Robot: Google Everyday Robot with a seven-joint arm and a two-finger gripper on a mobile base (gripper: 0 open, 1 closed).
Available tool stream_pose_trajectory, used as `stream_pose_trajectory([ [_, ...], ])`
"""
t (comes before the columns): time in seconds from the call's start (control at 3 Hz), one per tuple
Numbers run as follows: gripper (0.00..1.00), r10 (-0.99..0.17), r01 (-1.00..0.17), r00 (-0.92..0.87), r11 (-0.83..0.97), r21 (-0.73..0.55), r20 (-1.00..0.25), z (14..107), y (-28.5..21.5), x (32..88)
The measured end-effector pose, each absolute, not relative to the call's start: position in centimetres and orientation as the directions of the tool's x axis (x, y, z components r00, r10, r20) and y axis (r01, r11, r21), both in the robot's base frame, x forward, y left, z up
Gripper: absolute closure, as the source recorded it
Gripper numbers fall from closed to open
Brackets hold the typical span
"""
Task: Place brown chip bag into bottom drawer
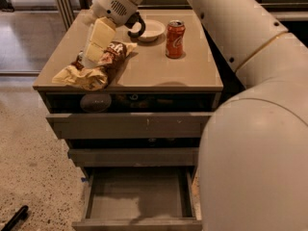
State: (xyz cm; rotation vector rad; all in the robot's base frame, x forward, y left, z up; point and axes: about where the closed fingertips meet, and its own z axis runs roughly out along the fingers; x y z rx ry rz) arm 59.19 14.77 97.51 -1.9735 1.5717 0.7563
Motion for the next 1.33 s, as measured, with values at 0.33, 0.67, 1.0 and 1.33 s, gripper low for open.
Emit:
stream_pose_trajectory([
  [0.33, 0.0, -0.699, -0.983, 0.167, -0.174, -0.06, -0.695, 98.32, 18.74, 64.1],
  [0.67, 0.0, -0.712, -0.984, 0.164, -0.168, -0.061, -0.683, 98.23, 18.85, 64.17],
  [1.0, 0.0, -0.763, -0.988, 0.15, -0.139, -0.068, -0.629, 97.91, 19.28, 64.51],
  [1.33, 0.0, -0.857, -0.991, 0.13, -0.093, -0.1, -0.499, 97.52, 19.54, 64.71],
])
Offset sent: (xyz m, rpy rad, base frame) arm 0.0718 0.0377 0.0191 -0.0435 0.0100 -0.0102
